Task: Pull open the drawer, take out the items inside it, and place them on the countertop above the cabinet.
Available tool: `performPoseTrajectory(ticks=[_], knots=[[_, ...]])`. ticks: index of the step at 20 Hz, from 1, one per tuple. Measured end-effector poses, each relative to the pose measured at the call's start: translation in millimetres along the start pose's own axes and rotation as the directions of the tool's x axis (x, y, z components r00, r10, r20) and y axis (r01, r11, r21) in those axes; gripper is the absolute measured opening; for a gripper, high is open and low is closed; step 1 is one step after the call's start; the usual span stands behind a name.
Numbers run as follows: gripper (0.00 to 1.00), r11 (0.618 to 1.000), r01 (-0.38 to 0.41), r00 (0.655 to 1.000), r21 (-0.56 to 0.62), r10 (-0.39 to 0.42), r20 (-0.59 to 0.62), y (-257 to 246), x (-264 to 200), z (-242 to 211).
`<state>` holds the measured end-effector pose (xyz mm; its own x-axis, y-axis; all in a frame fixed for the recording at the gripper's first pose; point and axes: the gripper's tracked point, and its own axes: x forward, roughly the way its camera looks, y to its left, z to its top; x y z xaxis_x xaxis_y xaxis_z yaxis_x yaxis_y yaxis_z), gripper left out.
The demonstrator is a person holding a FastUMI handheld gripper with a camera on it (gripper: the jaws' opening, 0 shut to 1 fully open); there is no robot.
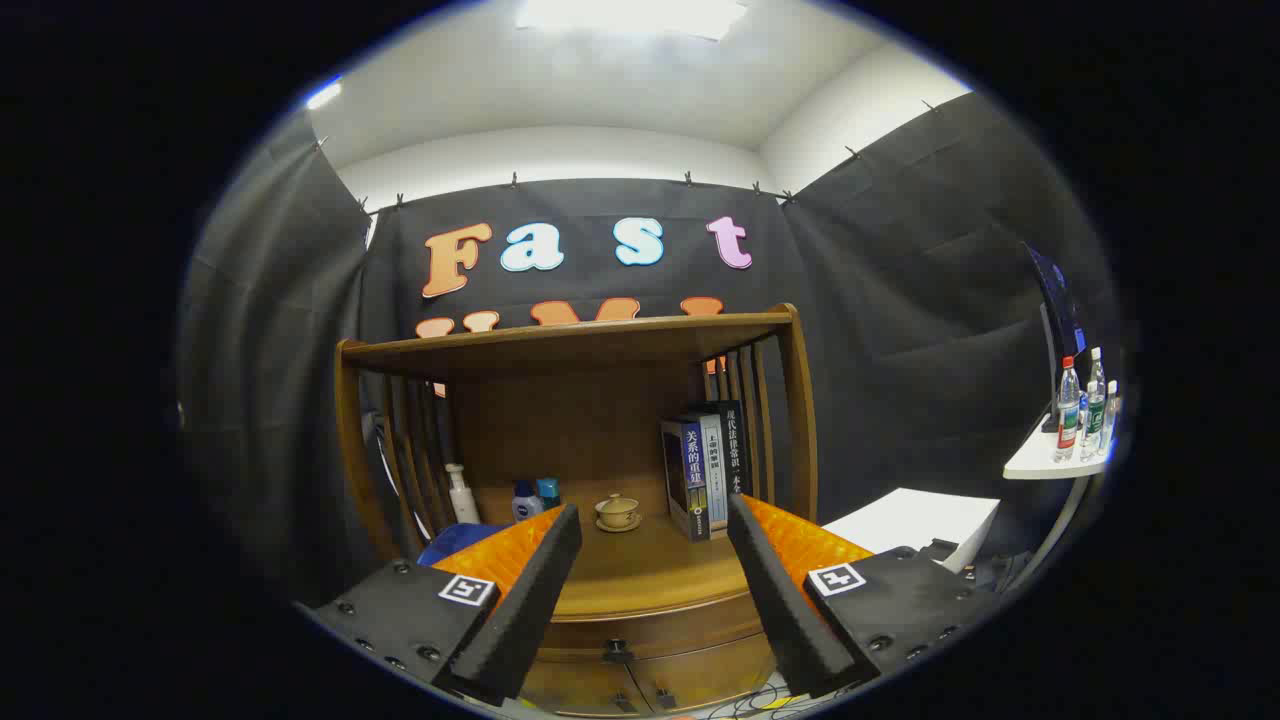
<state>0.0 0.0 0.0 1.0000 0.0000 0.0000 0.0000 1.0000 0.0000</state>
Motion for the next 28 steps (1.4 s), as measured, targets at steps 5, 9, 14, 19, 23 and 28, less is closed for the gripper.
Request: performPoseTrajectory(ticks=[5, 9, 14, 19, 23, 28], knots=[[0.98, 1.000, 0.006, 1.000, 0.005, -0.006, 0.002, -3, 1, 0], [0.98, 1.000, 0.014, 1.000, 0.014, -0.014, 0.003, -8, 2, -2], [0.98, 1.000, 0.012, 1.000, 0.015, -0.012, 0.009, -7, 4, -2], [0.98, 1.000, 0.011, 1.000, 0.009, -0.011, 0.010, -5, 5, -1], [0.98, 1.000, 0.011, 1.000, 0.007, -0.011, 0.003, -6, 6, -7], [0.98, 1.000, -0.002, 0.999, -0.008, 0.002, 0.046, -7, 15, -25]])
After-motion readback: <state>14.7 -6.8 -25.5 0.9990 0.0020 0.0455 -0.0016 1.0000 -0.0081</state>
